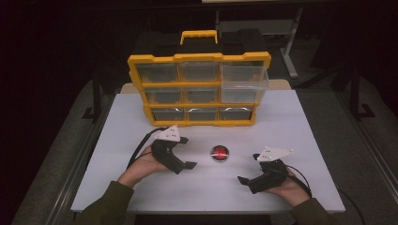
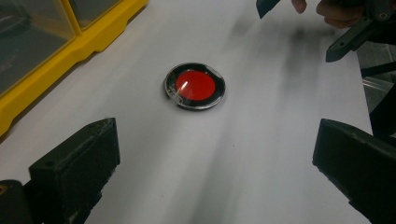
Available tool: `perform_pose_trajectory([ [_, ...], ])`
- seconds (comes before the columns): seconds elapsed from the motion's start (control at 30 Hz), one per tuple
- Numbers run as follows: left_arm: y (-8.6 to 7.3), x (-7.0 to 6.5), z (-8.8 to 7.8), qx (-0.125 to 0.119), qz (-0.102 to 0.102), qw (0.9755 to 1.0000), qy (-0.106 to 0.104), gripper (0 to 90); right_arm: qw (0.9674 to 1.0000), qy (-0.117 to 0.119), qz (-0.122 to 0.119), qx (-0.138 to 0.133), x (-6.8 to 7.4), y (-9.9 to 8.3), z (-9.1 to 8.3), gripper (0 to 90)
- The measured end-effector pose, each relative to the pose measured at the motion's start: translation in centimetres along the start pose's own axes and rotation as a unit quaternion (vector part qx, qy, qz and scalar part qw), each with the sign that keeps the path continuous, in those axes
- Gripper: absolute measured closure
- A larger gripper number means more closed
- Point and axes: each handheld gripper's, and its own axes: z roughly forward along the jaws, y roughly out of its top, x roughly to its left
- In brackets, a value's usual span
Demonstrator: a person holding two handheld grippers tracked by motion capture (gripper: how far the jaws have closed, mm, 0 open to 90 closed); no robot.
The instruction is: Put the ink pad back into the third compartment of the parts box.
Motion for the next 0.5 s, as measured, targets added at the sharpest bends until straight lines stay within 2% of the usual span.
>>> perform_pose_trajectory([
  [0.5,1.1,0.3,1.3,0.003,0.008,0.9999,-0.008,0.1,1.0000,0.002,0.000,0.000,0.0,0.0,0.0,0.0],
])
